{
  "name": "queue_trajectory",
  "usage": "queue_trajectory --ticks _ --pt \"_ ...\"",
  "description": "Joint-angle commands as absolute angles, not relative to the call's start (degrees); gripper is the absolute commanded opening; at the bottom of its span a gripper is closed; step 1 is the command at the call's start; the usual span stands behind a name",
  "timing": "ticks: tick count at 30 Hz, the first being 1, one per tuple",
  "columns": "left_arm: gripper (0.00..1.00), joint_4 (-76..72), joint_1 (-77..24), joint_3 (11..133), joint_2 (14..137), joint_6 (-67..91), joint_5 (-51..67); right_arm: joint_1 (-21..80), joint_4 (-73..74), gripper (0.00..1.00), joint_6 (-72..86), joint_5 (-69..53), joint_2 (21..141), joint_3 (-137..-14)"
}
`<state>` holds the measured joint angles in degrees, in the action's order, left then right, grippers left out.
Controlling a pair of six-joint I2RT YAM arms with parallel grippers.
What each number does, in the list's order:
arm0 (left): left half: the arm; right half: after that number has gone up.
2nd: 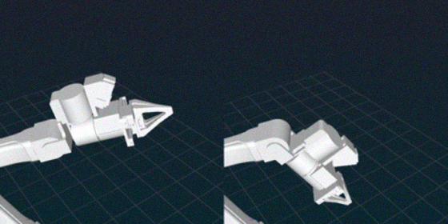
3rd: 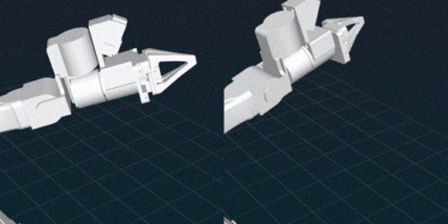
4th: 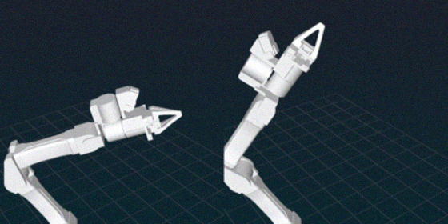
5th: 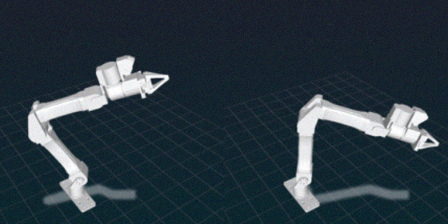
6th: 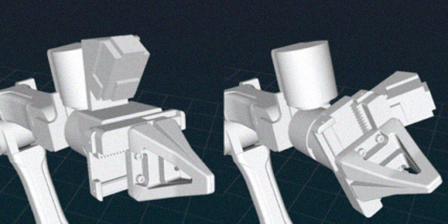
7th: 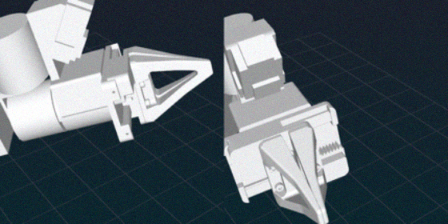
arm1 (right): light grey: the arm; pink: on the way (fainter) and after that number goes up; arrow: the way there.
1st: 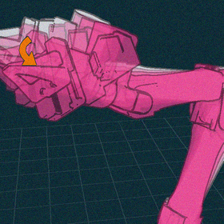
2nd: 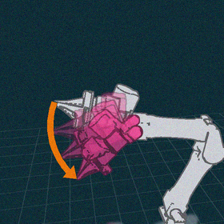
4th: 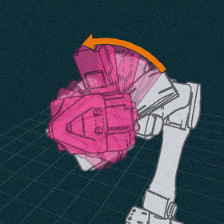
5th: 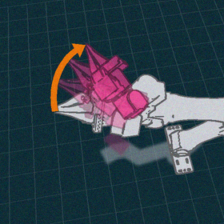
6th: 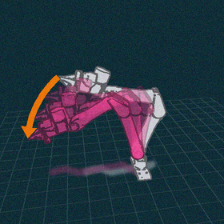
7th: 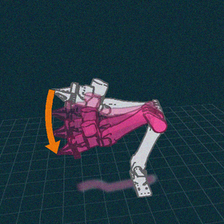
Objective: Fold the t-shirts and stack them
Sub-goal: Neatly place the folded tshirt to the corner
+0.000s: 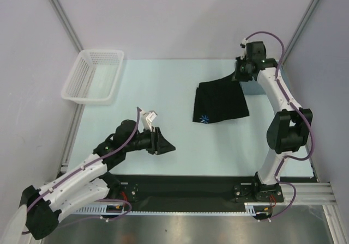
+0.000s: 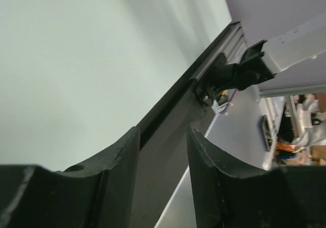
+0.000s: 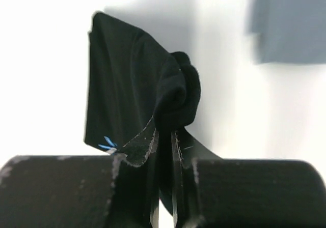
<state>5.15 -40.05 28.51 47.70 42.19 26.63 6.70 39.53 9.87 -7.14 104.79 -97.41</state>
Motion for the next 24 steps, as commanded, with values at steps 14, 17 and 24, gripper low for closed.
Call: queue_trajectory --ticks 14,17,24 --pt "0.49 20.7 -34.6 34.2 50.7 27.1 28.7 -3.0 49.7 0.0 -12.2 0.6 118.3 -130.6" --pt "0.49 20.9 -34.6 34.3 51.9 25.8 28.3 -3.2 46.6 0.0 -13.5 0.6 121.2 -134.1" --pt "0.49 19.5 -34.6 33.7 54.9 25.8 30.0 -3.3 41.7 0.0 -13.4 3.5 126.8 -141.6"
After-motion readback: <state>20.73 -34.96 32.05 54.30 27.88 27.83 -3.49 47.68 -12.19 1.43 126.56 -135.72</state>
